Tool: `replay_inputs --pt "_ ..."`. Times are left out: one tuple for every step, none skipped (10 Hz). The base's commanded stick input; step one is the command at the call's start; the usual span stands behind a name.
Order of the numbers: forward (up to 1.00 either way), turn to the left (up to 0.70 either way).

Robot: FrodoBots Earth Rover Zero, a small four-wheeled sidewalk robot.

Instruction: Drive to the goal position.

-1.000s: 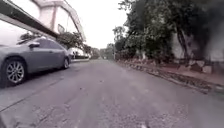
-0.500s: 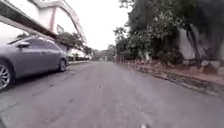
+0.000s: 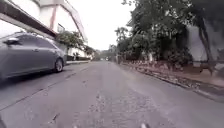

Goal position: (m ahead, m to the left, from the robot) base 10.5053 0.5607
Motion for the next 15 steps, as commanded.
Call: replay_inputs --pt "1.00 0.01" --pt "1.00 0.01" --pt "1.00 0.01" --pt "1.00 0.01" --pt "1.00 0.01" --pt "1.00 0.01" --pt "1.00 0.01" --pt "1.00 0.01" --pt "1.00 0.01" --pt "1.00 0.01" --pt "1.00 0.01" --pt "1.00 0.01" --pt "1.00 0.01" --pt "1.00 0.01" --pt "1.00 0.01"
